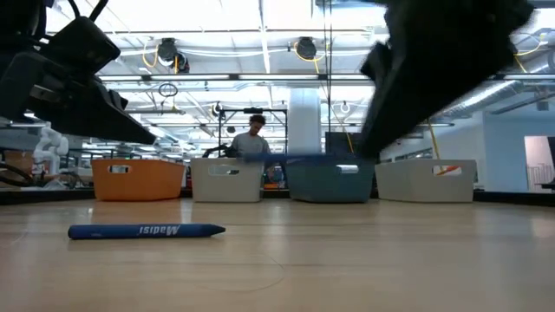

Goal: Sort crayons/erasers/pens/pencils in bins
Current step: Put the blue crayon into the blue bin

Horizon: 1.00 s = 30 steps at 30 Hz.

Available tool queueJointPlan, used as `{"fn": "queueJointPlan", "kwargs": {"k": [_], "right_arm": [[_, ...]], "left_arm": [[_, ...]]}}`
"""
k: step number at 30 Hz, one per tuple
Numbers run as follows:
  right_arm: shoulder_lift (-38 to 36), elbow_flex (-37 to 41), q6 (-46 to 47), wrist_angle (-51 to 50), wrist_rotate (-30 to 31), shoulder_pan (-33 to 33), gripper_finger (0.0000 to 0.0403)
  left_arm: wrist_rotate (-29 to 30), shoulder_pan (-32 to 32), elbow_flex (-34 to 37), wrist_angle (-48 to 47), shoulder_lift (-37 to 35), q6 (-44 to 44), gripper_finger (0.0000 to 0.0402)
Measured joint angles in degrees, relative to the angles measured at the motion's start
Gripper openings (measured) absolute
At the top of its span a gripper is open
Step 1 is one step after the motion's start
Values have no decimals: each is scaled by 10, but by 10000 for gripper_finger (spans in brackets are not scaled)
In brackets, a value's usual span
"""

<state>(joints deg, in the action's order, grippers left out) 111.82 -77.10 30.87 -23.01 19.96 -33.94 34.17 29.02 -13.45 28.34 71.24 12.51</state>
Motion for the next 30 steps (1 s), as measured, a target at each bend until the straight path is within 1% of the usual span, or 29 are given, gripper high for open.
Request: {"fn": "queueJointPlan", "kwargs": {"k": [4,7,10,13,16,19,22,24,27,30], "right_arm": [[-45,-1,22,-46,34,11,26],[-80,-1,65,-107,57,28,26],[-114,-1,114,-172,85,63,27],[-146,0,135,-225,105,117,27],[-182,18,124,-228,100,190,27],[-210,37,86,-218,98,276,27],[-224,64,18,-182,67,372,27],[-225,86,-32,-129,27,434,27],[-219,122,-96,-49,-50,519,27],[-211,157,-136,11,-100,590,27]], "left_arm": [[6,0,0,0,0,0,5],[18,0,0,0,0,-1,3],[22,0,0,-1,0,-3,8],[22,0,0,-2,0,-8,4],[22,0,0,-4,0,-12,5],[23,-3,0,-7,0,-17,8],[23,-14,0,-12,0,-17,3],[21,-23,0,-13,0,-18,4],[15,-36,0,-15,0,-28,8],[8,-49,0,-17,0,-39,3]]}}
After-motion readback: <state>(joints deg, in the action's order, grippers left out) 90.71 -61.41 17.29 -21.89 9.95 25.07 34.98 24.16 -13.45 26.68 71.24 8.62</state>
